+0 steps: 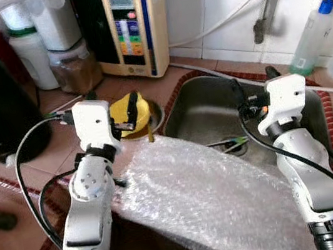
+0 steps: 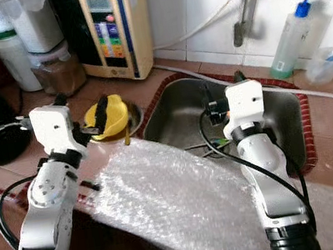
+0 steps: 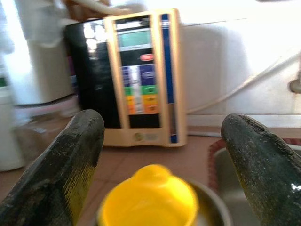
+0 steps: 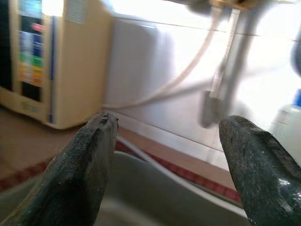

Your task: Kitchen organization

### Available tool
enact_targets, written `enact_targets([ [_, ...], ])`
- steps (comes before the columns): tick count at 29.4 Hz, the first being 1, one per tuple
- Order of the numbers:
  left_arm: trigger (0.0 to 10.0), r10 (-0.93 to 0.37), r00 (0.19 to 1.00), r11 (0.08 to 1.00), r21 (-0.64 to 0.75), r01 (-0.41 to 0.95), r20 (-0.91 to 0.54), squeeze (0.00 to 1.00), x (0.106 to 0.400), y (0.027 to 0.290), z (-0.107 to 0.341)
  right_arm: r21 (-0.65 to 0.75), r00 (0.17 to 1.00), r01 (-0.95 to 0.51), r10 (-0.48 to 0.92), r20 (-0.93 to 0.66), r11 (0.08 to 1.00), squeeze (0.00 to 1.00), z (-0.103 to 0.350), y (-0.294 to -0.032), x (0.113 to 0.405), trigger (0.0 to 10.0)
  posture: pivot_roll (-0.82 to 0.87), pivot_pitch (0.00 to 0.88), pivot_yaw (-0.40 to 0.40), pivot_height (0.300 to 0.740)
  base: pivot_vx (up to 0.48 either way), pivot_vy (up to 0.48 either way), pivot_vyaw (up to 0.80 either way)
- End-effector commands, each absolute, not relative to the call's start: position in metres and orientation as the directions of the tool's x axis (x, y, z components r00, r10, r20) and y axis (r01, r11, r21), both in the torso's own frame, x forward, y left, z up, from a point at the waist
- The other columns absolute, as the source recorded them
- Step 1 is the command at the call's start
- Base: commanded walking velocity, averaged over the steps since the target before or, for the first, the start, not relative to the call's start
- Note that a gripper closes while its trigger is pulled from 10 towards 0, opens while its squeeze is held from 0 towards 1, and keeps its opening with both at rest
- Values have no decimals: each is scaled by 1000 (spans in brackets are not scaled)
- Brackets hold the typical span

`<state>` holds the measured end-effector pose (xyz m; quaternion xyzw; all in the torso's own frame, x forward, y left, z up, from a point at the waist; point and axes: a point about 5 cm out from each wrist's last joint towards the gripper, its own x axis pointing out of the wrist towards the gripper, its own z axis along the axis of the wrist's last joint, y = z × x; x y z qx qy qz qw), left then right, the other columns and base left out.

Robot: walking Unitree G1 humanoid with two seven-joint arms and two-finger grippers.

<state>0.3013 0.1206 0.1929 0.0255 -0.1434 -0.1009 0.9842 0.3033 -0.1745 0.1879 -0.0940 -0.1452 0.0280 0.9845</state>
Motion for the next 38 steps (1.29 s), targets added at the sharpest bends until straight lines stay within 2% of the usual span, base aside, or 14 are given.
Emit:
enact_targets([
  [1,10000,-212,935,977,91,194,283,0,300,122,196,-187,956,-36,88,279,982,0,189,-172,305,10000,34,0,25,740,330,0,0],
  [5,10000,-211,936,977,91,193,281,0,300,122,196,-187,957,-38,90,276,982,0,188,-172,305,10000,34,0,25,740,321,0,0],
  [14,10000,-225,938,974,68,215,264,0,297,116,192,-187,959,-38,88,271,982,0,187,-173,306,10000,35,0,22,740,0,0,0],
  [38,10000,-177,954,984,42,172,241,0,299,120,190,-187,960,-31,81,267,982,0,186,-175,310,10000,36,0,18,740,0,0,0],
])
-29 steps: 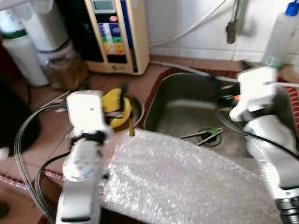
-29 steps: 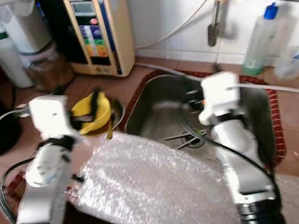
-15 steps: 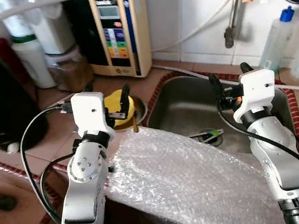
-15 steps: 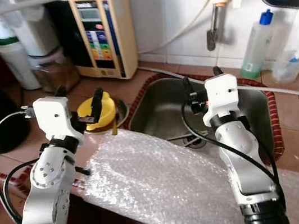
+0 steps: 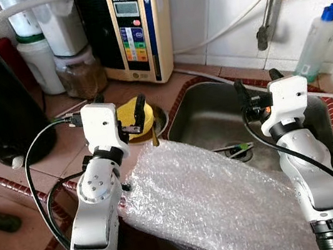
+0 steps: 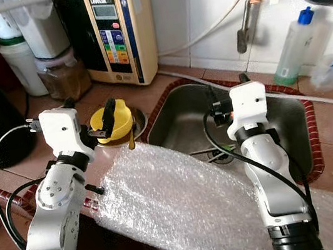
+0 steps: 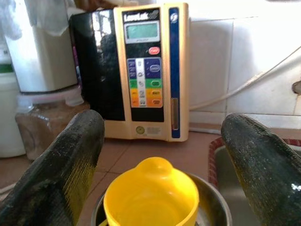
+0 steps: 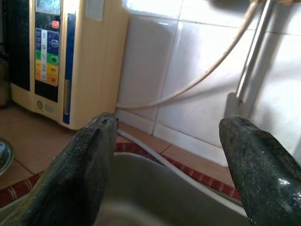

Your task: Kitchen organization

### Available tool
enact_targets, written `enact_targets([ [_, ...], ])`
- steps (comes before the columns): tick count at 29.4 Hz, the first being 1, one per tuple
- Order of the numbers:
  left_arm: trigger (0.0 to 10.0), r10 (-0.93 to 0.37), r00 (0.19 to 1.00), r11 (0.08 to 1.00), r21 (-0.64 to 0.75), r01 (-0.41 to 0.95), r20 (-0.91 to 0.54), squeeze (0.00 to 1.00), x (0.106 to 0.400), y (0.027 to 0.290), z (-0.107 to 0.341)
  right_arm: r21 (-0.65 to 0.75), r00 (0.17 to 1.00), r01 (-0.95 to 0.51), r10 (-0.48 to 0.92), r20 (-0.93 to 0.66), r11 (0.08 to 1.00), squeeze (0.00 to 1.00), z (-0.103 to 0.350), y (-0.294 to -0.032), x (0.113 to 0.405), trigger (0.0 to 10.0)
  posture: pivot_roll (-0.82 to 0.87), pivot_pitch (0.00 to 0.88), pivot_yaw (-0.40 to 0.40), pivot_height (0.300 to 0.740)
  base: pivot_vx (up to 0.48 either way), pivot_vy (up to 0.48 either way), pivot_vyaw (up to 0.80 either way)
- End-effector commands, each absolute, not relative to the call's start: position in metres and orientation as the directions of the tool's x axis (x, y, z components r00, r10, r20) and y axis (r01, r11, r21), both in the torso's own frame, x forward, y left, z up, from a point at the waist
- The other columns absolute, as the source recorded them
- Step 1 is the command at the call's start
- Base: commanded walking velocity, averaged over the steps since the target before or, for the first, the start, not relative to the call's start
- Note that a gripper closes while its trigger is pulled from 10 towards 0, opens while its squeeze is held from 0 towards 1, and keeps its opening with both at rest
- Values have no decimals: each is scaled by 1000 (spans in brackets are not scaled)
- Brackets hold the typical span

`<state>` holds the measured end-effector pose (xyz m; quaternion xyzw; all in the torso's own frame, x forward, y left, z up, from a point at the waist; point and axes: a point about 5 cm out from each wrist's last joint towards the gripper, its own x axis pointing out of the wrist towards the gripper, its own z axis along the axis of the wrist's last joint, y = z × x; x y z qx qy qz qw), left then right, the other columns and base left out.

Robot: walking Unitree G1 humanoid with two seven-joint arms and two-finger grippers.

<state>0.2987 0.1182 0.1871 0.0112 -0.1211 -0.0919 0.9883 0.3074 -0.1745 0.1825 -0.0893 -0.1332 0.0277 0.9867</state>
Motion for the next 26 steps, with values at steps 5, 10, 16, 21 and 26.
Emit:
enact_targets([
  [5,10000,-152,961,988,60,142,231,0,301,122,188,-185,960,-33,83,267,982,0,186,-174,310,10000,37,0,16,740,0,0,0],
  [10,10000,-106,983,992,78,95,149,0,311,130,177,-191,961,-43,93,262,981,0,187,-174,310,10000,32,0,12,740,0,0,0],
  [16,10000,-20,997,1000,-4,20,72,0,336,140,177,-211,946,-148,201,256,966,0,194,-164,308,10000,17,0,9,740,0,0,0],
  [21,10000,-3,1000,1000,-15,4,28,0,348,142,176,-202,926,-259,302,225,945,0,194,-153,305,10000,11,0,10,740,0,0,0],
  [26,10000,4,996,998,-54,-9,-88,0,361,141,166,-219,877,-414,451,166,884,0,191,-136,293,10000,-4,0,20,740,0,0,0],
])
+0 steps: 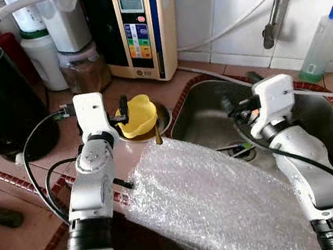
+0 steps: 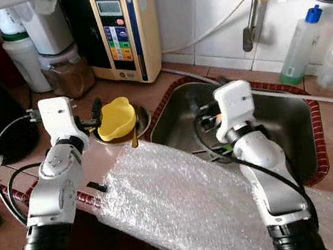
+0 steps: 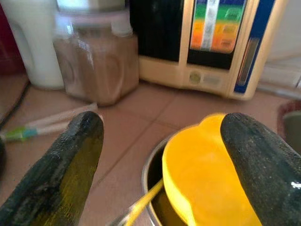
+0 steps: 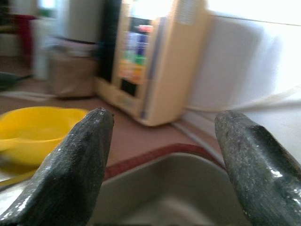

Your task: Kitchen organization

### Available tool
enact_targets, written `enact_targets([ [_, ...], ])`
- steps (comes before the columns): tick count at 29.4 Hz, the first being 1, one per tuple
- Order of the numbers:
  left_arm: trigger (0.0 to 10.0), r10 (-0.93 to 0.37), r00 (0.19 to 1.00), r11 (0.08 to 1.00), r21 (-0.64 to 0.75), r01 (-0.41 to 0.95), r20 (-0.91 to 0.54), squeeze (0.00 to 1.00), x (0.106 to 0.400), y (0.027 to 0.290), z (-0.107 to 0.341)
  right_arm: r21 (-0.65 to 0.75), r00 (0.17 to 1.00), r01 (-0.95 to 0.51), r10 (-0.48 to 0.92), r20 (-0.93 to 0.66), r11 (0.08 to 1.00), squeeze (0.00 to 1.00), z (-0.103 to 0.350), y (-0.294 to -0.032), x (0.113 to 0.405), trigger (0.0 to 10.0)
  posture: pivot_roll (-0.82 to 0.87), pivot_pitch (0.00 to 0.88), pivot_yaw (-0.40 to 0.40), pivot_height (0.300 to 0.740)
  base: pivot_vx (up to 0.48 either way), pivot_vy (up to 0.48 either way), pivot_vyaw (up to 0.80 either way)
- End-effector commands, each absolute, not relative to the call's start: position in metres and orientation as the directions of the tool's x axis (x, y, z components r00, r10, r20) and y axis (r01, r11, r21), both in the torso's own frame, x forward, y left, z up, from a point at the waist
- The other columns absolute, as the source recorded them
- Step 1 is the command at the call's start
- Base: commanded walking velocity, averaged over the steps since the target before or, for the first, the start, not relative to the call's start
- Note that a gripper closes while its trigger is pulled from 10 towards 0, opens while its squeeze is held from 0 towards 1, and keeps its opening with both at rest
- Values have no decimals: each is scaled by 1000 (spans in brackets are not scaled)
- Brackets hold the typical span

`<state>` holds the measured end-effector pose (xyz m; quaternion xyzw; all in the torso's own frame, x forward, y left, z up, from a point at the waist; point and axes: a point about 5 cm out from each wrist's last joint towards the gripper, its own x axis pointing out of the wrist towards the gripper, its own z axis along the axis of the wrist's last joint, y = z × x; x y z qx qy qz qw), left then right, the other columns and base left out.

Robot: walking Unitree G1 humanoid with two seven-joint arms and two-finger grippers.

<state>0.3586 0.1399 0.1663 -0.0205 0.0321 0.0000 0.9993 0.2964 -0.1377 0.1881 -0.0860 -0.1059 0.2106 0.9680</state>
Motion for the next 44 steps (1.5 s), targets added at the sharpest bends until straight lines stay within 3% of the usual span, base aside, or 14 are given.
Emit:
enact_targets([
  [1,10000,4,996,998,-54,-9,-88,0,361,141,166,-219,877,-414,451,166,884,0,191,-136,293,10000,-4,0,20,740,0,0,0],
  [13,10000,-51,977,993,-114,27,-208,0,370,135,153,-191,800,-584,599,27,789,0,177,-131,276,10000,-24,0,32,740,0,0,0],
  [14,7020,-53,976,993,-115,29,-211,0,371,135,153,-192,795,-593,607,19,782,0,176,-130,275,10000,-24,0,32,740,0,0,0],
  [16,2000,-55,976,992,-121,30,-211,0,372,136,153,-190,791,-598,611,13,779,0,176,-129,274,10000,-20,0,32,740,0,0,0],
  [17,2000,-55,976,992,-121,30,-211,0,372,136,153,-190,791,-598,611,13,779,0,176,-129,274,10000,-20,0,32,740,0,0,0],
  [18,0,-66,976,990,-138,37,-209,0,372,137,153,-183,786,-607,618,4,773,0,175,-128,273,10000,-18,0,34,740,0,0,0],
  [44,0,-99,965,974,-221,44,-243,0,374,133,149,-168,775,-624,632,-14,763,0,171,-121,272,10000,-10,0,29,740,0,0,0],
])
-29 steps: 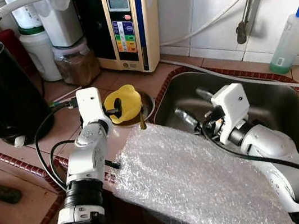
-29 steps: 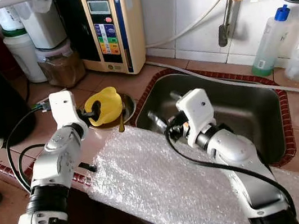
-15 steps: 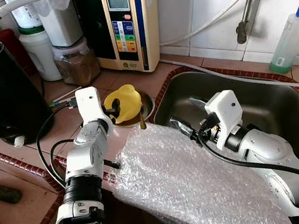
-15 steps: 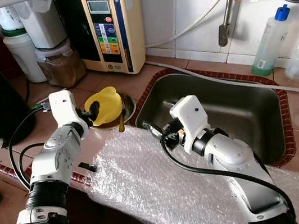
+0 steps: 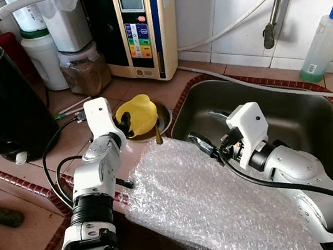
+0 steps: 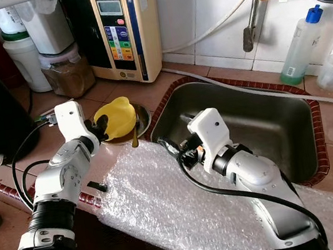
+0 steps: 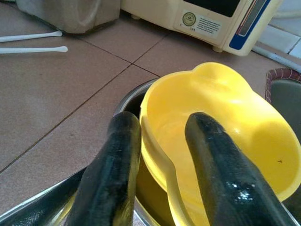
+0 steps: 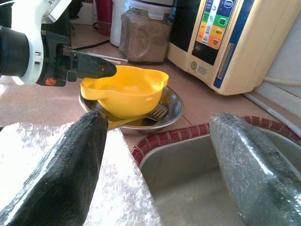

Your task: Kitchen organization

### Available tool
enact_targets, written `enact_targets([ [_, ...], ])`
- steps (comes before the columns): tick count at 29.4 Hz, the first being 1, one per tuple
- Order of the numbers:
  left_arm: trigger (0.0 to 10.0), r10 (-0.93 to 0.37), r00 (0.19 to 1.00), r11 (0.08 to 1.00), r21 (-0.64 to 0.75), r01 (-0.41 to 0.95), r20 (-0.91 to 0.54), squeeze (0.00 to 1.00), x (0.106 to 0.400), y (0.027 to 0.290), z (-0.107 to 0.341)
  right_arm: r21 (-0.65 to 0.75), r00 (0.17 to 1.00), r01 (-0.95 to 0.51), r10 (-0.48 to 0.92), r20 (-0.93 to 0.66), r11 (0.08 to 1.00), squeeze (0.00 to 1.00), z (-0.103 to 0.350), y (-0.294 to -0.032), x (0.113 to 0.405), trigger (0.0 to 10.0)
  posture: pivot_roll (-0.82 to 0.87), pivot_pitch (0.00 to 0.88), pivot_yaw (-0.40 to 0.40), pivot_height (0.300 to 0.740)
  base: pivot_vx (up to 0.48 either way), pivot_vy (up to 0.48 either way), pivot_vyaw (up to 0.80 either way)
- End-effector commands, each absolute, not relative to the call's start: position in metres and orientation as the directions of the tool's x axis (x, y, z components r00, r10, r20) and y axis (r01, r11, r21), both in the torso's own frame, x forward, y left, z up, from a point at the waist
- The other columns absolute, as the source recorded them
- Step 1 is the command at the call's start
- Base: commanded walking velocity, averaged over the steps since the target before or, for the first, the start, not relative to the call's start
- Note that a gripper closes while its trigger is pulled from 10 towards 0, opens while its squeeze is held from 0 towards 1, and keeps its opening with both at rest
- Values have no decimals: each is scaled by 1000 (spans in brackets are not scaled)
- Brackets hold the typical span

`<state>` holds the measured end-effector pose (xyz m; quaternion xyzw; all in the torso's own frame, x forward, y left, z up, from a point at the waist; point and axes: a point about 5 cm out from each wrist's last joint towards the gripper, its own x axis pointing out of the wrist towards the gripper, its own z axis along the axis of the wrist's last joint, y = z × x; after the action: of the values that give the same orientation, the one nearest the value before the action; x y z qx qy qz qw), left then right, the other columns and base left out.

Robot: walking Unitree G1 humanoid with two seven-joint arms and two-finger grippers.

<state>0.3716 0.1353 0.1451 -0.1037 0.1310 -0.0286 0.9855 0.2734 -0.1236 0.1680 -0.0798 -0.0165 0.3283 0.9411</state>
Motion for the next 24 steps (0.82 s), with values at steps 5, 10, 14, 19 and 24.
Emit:
enact_targets([
  [5,0,-106,964,972,-231,48,-243,0,374,132,149,-170,777,-623,630,-15,764,0,172,-122,272,10000,-14,0,30,740,0,0,0],
  [10,0,-104,964,972,-231,46,-246,0,374,132,149,-171,779,-620,627,-15,766,0,172,-122,272,10000,-13,0,30,740,0,0,0],
  [14,0,-93,962,977,-211,38,-257,0,373,134,148,-173,778,-621,628,-16,765,0,171,-121,273,10000,-10,0,28,740,0,0,0],
  [19,0,-53,963,980,-199,-1,-264,0,373,142,146,-173,779,-620,627,-16,766,0,170,-121,274,10000,-9,0,27,740,0,0,0],
  [24,0,-14,971,980,-196,-34,-237,0,372,147,149,-174,780,-618,625,-17,767,0,170,-121,274,10000,-7,0,26,740,0,0,0],
])
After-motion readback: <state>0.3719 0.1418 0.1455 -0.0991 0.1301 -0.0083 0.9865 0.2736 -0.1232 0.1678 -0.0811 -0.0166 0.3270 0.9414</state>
